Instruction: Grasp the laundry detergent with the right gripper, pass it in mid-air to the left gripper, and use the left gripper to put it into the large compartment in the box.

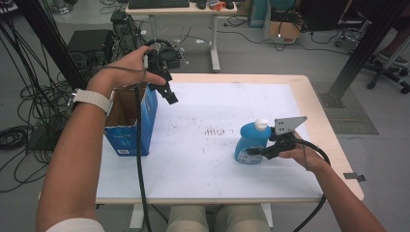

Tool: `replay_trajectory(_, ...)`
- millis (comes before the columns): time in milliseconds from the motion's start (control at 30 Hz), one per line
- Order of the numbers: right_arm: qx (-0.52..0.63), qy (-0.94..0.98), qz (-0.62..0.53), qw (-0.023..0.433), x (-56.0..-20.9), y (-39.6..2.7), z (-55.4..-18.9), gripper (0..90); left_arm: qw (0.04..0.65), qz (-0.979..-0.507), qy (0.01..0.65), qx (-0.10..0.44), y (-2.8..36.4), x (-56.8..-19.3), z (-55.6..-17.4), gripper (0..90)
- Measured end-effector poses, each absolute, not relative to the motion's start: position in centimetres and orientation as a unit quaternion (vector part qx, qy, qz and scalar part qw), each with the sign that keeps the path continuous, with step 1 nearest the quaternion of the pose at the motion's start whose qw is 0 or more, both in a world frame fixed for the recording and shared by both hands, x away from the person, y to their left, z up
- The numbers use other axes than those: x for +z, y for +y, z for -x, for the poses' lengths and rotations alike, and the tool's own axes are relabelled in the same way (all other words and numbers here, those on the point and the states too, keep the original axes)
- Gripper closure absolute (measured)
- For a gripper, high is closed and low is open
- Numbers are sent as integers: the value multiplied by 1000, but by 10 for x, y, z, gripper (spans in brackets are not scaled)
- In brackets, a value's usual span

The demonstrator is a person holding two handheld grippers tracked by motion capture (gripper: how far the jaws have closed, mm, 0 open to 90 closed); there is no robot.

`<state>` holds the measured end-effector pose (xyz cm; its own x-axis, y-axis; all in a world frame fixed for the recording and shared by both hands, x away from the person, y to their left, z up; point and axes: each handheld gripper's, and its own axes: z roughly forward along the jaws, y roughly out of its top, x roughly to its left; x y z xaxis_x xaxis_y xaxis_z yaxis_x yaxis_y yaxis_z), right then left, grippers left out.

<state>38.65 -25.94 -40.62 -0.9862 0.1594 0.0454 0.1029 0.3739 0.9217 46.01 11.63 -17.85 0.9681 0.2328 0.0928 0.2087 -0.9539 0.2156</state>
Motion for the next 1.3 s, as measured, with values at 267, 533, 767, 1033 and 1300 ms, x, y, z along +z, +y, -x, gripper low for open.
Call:
replay_trajectory(267, 553, 829, -80, 25, -406, -259, -386, 426, 103, -986, 113, 58, 117, -178, -460, 106)
replay_trajectory(533, 554, 829, -75, 28, -406, -259, -387, 425, 103, -987, 112, 58, 115, -178, -459, 106)
replay_trajectory(767, 553, 829, -79, 26, -406, -259, -386, 425, 102, -987, 114, 58, 116, -178, -459, 107)
replay_trajectory(1033, 553, 829, -79, 26, -406, -259, -386, 425, 102, -987, 112, 58, 116, -178, -459, 107)
replay_trajectory(1300, 554, 828, -80, 25, -406, -259, -387, 425, 102, -987, 112, 58, 116, -179, -460, 107)
